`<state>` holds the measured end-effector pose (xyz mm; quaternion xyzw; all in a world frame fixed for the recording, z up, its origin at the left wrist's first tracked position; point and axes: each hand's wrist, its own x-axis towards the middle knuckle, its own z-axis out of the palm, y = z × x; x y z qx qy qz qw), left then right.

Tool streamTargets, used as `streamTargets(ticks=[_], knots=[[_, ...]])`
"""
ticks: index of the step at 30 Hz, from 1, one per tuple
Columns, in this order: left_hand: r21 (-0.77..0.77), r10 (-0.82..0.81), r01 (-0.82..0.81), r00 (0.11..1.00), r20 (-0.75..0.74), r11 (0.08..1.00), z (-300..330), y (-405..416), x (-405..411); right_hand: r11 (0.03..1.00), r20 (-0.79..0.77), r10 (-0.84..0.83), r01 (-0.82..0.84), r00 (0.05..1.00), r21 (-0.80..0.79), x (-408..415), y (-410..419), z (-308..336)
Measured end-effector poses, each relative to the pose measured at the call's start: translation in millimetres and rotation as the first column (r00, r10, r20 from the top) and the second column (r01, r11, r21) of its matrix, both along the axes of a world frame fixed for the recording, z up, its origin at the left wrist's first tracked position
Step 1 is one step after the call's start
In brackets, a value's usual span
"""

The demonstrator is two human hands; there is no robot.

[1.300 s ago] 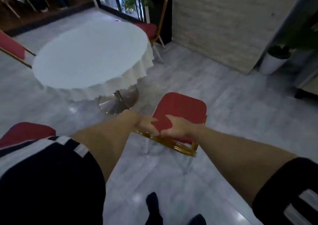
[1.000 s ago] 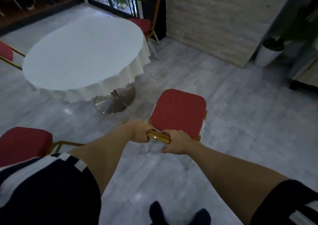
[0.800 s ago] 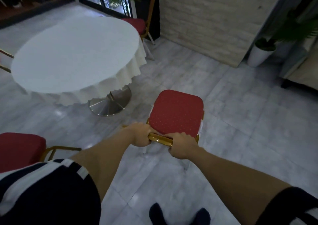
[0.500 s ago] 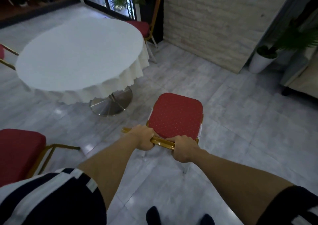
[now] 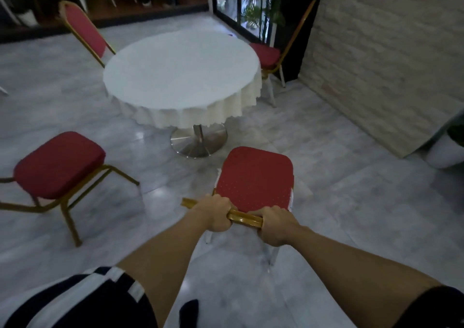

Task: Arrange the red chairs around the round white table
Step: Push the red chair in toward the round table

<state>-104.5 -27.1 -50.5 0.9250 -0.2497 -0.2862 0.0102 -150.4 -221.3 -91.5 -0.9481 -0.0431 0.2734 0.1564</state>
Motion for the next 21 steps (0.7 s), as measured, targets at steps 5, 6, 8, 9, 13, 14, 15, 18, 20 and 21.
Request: streamTargets(ticks=[5,6,8,9,13,14,15,18,20,21], knots=[[-0.043,0.206,-0.207,0.978,-0.024,0.977,-9.5,-44.7,-42.4,0.983,0.014,0.181,-0.181,0.983,0.003,-2.1,-55.6,9.7],[-0.051,0.240,-0.241,0.971,-0.024,0.969,-10.1,-53.3,-47.7,0.979,0.010,0.204,-0.204,0.979,0.001,0.2,-64.8,10.6],[-0.062,0.312,-0.313,0.950,-0.027,0.948,-13.8,-71.8,-59.8,0.968,0.005,0.249,-0.249,0.968,-0.001,2.6,-82.5,12.8],[-0.074,0.333,-0.334,0.943,-0.029,0.940,-15.6,-79.9,-64.2,0.963,-0.002,0.270,-0.270,0.963,-0.011,3.8,-89.8,14.4],[-0.104,0.370,-0.372,0.928,-0.040,0.922,-17.3,-109.0,-71.1,0.938,-0.008,0.344,-0.344,0.939,-0.040,16.5,-118.0,18.4],[-0.106,0.366,-0.368,0.930,-0.043,0.924,-16.8,-112.3,-70.5,0.936,-0.002,0.351,-0.350,0.936,-0.044,18.7,-121.7,18.6],[-0.116,0.355,-0.358,0.934,-0.047,0.926,-17.5,-115.1,-68.6,0.932,0.004,0.359,-0.358,0.933,-0.048,21.2,-126.1,19.1],[-0.168,0.289,-0.304,0.951,-0.110,0.938,-16.2,-109.2,-63.1,0.920,0.029,0.391,-0.390,0.920,-0.041,26.5,-132.0,16.9],[-0.216,0.284,-0.310,0.948,-0.140,0.926,-17.9,-97.7,-60.1,0.907,0.041,0.420,-0.419,0.906,-0.031,30.7,-132.5,17.4],[-0.234,0.305,-0.329,0.943,-0.134,0.915,-20.4,-92.7,-58.8,0.903,0.042,0.430,-0.429,0.902,-0.024,33.4,-132.4,18.5]])
